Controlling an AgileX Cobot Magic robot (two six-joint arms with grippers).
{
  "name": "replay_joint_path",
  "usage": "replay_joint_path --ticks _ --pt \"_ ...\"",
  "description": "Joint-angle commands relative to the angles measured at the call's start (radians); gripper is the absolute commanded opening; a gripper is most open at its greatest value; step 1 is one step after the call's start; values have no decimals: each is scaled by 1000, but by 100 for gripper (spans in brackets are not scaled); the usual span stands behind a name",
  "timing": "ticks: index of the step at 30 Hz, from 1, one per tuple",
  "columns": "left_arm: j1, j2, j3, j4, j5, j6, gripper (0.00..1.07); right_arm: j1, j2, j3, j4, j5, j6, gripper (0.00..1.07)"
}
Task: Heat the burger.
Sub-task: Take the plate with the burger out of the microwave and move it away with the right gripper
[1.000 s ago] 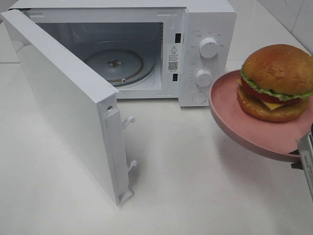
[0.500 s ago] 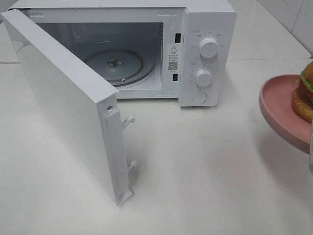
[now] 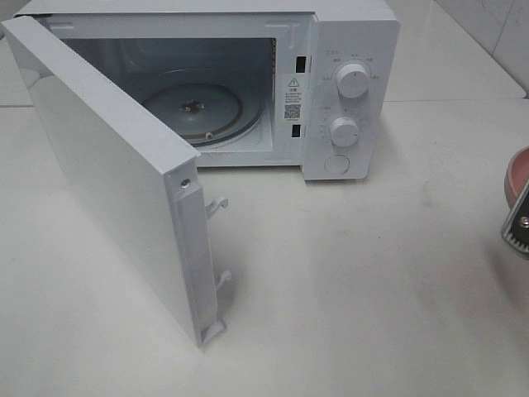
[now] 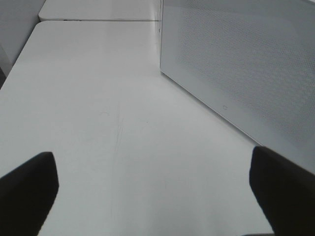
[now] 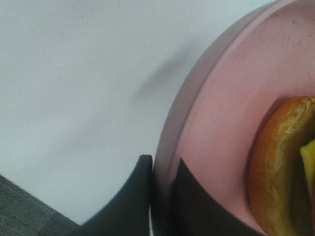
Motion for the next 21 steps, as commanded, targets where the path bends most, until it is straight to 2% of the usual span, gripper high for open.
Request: replay_joint_path --ticks 1,5,12,21 --pt "0 -5 3 1 0 4 98 1 92 -8 -121 -3 212 0" --pt "0 -5 3 1 0 4 98 1 159 -8 -146 -6 339 0" --pt "0 -5 3 1 0 4 98 1 324 -9 -262 -24 714 0" --pt "0 -5 3 1 0 4 98 -3 496 -9 -332 -33 1009 0"
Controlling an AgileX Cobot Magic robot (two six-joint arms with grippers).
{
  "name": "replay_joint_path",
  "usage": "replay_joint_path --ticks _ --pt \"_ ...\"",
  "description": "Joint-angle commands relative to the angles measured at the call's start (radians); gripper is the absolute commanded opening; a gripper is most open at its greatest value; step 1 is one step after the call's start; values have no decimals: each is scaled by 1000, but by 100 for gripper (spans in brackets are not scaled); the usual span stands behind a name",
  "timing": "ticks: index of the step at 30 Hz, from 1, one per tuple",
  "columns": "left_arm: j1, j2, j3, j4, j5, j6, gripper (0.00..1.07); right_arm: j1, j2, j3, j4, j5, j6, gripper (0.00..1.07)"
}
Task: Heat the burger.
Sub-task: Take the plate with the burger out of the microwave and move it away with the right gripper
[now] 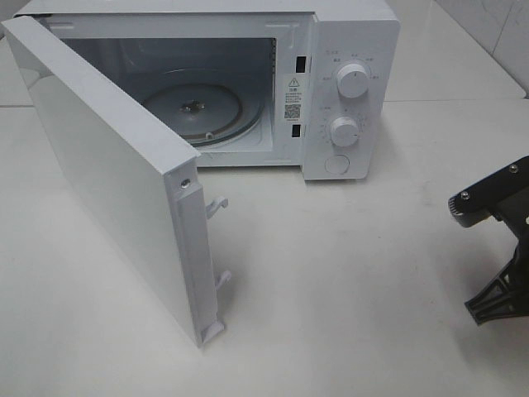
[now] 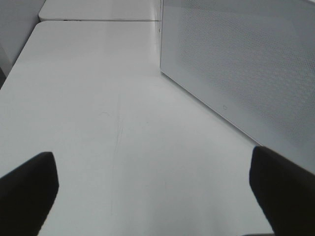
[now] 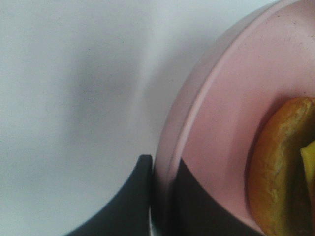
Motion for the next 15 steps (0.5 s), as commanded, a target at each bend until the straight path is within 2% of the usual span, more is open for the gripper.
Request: replay_joint_path --ticks 1,3,6,8,15 --pt "0 -5 3 1 0 4 98 -3 42 -8 -78 39 88 0" --pt "0 -5 3 1 0 4 98 -2 129 -8 -118 38 206 1" --pt "0 -5 3 1 0 4 98 -2 147 -8 -129 38 225 1" --pt "0 -5 3 1 0 4 98 -2 234 -8 -161 23 277 2" --pt "0 -5 3 1 0 4 98 -2 337 -8 -179 -39 346 2"
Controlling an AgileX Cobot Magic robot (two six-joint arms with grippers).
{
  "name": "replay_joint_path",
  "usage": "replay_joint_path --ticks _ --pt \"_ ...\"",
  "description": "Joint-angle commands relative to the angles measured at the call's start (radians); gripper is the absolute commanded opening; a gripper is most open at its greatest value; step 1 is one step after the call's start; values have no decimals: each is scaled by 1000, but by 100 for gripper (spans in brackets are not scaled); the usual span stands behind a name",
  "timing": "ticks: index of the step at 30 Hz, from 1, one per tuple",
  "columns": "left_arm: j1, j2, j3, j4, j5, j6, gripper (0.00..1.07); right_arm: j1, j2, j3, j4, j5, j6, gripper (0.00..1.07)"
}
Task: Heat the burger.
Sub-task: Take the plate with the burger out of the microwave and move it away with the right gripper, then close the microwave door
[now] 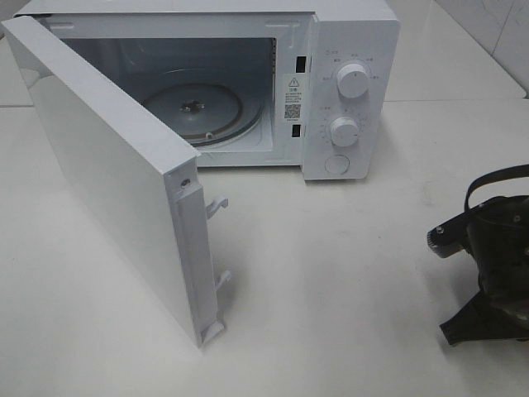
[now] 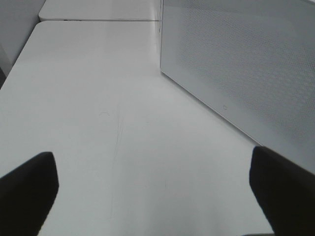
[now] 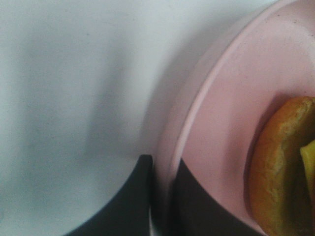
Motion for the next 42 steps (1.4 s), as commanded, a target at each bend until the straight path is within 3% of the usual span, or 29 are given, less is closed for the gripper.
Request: replay_joint_path --ticks 1,10,15,17,22,33,42 --pt "0 -5 3 1 0 4 98 -2 30 -5 -41 30 33 2" --pt "0 -5 3 1 0 4 98 -2 89 -5 -53 -12 109 11" --pt "0 -5 3 1 0 4 98 -2 81 -5 -53 -12 108 24" --pt "0 -5 3 1 0 4 98 -2 63 -5 -51 -11 86 36" --pt "0 -5 3 1 0 4 98 -2 -7 -5 -31 -1 17 45" --pt "0 -5 3 1 0 4 98 -2 -263 -9 115 -2 -222 46" --pt "0 -5 3 1 0 4 98 -2 -487 -101 333 1 -556 46"
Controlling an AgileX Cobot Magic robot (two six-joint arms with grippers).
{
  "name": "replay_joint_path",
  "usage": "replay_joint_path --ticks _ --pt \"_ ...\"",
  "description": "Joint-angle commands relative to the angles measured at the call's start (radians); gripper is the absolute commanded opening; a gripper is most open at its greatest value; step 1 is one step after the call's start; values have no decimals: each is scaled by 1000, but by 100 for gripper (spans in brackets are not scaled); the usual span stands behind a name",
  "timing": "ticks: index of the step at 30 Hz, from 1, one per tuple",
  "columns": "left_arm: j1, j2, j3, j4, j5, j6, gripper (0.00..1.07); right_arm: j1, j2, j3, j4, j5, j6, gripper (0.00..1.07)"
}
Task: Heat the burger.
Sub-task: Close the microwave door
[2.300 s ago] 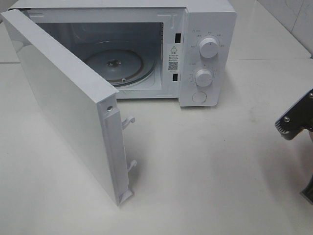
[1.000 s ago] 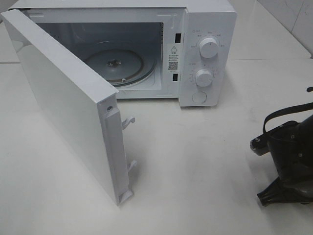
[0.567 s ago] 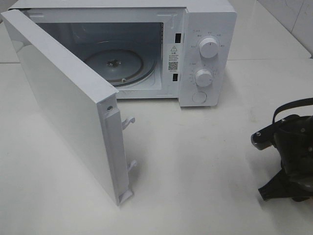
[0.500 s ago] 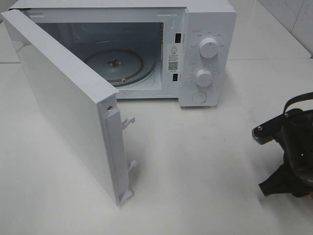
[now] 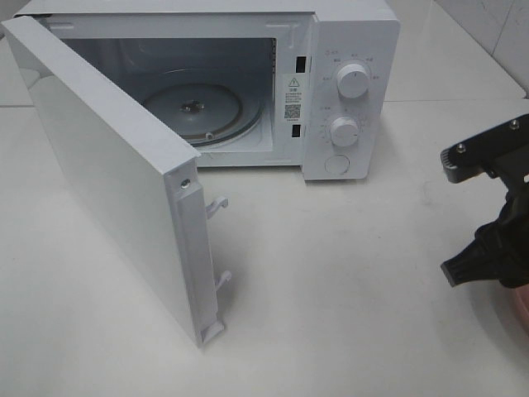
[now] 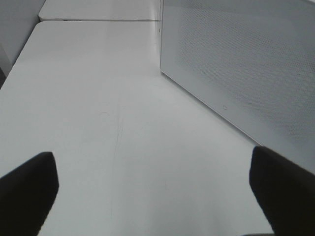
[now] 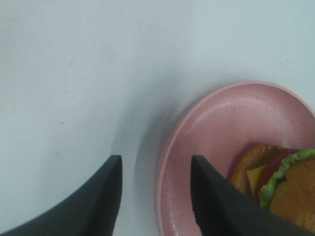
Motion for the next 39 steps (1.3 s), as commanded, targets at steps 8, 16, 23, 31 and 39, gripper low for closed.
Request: replay_joint_path --ticks 8,16,23,31,39 --pt "0 -5 3 1 0 4 98 -2 -112 -98 171 6 -320 53" --pt "0 -5 3 1 0 4 98 -2 -112 -142 286 6 -497 78" --pt "0 -5 3 1 0 4 98 -2 -112 -170 371 25 -585 80" --pt "0 -5 3 1 0 4 98 1 -112 -170 405 48 -607 78" --pt "0 -5 3 1 0 4 98 0 -210 -171 457 77 -651 76"
